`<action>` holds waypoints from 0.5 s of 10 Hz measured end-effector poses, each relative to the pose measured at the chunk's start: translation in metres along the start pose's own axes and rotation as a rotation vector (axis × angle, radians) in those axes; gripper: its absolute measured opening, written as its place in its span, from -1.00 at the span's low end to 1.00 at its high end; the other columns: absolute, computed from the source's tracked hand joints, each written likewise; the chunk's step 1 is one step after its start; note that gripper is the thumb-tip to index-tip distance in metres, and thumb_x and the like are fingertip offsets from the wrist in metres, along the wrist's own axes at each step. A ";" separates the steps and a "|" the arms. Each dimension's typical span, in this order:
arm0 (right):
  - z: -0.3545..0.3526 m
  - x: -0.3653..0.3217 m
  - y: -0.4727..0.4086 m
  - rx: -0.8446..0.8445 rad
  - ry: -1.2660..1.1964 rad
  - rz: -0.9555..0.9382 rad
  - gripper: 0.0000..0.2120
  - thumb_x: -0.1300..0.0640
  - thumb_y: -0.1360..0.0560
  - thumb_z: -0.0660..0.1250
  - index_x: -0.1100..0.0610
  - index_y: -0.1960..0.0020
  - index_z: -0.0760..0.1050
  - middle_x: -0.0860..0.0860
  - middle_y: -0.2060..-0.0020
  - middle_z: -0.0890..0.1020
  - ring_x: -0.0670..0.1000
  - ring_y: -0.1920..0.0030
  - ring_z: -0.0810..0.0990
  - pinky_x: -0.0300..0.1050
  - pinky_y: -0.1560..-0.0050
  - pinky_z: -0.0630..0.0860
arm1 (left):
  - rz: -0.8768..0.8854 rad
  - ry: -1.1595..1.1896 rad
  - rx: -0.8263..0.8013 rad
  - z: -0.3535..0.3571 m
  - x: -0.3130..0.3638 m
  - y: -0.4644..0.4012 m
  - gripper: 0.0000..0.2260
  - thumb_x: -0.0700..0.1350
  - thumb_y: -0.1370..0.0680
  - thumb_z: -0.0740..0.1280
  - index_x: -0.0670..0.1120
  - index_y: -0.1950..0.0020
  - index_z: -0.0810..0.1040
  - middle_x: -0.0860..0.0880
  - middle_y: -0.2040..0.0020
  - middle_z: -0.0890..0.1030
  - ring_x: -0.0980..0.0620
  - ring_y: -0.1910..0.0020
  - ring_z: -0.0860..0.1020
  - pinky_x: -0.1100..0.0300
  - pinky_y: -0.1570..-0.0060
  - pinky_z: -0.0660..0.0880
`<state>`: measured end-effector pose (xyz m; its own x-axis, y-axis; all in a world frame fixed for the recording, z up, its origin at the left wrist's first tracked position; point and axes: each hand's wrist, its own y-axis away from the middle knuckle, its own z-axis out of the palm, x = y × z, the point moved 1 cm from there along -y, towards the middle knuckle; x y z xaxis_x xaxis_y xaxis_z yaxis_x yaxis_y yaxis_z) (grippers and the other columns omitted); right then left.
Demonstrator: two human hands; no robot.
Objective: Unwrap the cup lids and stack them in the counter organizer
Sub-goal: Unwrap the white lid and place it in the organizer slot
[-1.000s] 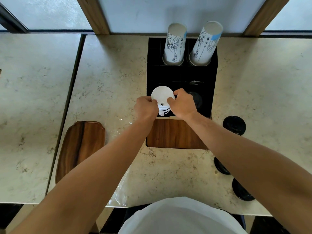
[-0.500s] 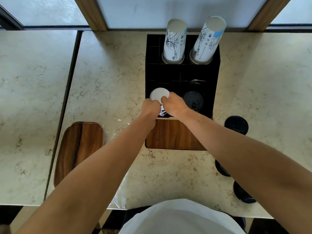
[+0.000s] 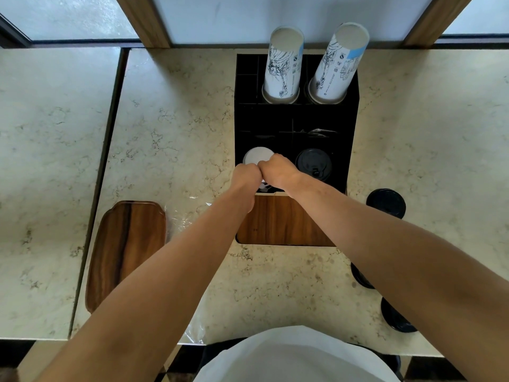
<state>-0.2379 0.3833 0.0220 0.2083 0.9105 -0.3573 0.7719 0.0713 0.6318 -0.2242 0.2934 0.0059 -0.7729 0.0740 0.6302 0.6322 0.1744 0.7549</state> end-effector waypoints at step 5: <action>0.002 0.004 0.018 0.132 -0.184 0.077 -0.51 0.24 -0.64 0.25 0.32 -0.53 0.23 0.27 -0.32 0.54 0.24 -0.29 0.56 0.07 -0.27 0.54 | 0.121 -0.233 0.106 -0.013 -0.007 0.007 -0.78 -0.25 -0.65 0.19 -0.15 -0.27 0.50 0.00 0.17 0.50 0.10 0.30 0.44 0.28 0.39 0.39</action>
<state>-0.2222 0.3875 0.0303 0.3664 0.8206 -0.4386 0.8189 -0.0606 0.5707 -0.2138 0.2818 0.0094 -0.6915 0.3226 0.6464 0.7210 0.2517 0.6457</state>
